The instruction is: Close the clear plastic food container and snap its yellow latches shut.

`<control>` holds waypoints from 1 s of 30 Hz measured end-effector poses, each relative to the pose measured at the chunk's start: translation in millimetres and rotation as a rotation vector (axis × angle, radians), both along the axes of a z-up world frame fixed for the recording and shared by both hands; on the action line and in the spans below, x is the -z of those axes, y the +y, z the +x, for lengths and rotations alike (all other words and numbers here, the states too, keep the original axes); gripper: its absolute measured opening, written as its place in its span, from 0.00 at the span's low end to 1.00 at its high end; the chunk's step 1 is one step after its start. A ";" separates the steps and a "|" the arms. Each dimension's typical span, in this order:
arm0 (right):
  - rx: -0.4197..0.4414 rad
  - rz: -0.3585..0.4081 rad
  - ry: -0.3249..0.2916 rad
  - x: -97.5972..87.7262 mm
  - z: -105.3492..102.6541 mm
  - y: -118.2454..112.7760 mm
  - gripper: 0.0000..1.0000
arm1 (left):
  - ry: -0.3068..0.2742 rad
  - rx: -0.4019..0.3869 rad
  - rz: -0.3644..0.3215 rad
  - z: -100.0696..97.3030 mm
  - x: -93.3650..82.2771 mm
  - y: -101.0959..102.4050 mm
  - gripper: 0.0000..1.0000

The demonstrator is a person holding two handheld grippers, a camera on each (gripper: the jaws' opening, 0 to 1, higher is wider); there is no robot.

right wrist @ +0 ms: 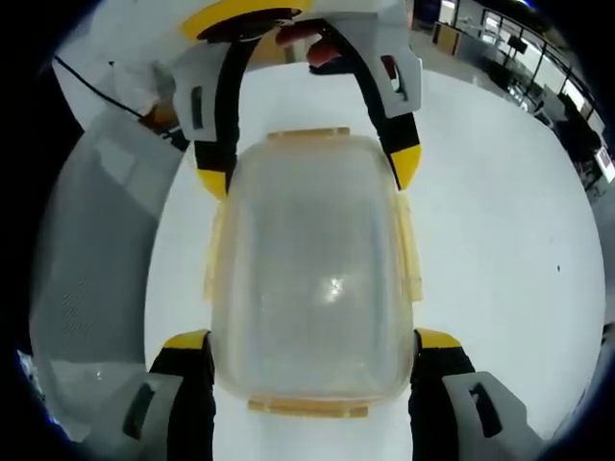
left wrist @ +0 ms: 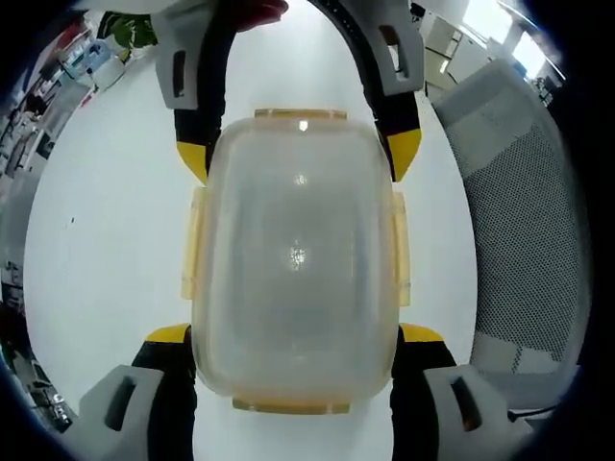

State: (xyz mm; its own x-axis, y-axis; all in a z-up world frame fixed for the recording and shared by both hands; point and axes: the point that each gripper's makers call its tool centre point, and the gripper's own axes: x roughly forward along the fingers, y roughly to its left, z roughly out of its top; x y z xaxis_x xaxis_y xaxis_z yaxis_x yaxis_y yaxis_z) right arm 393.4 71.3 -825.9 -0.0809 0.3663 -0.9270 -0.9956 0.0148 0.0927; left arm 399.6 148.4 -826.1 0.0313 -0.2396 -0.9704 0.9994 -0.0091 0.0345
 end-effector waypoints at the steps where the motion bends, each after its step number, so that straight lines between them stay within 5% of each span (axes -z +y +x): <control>1: 0.000 0.000 0.000 0.1 1.3 0.0 0.84 | 0.000 -0.001 0.000 1.2 0.0 0.0 0.84; 30: 0.004 -0.001 -0.001 0.3 33.3 0.9 0.84 | -0.002 -0.011 -0.005 33.7 0.4 1.1 0.85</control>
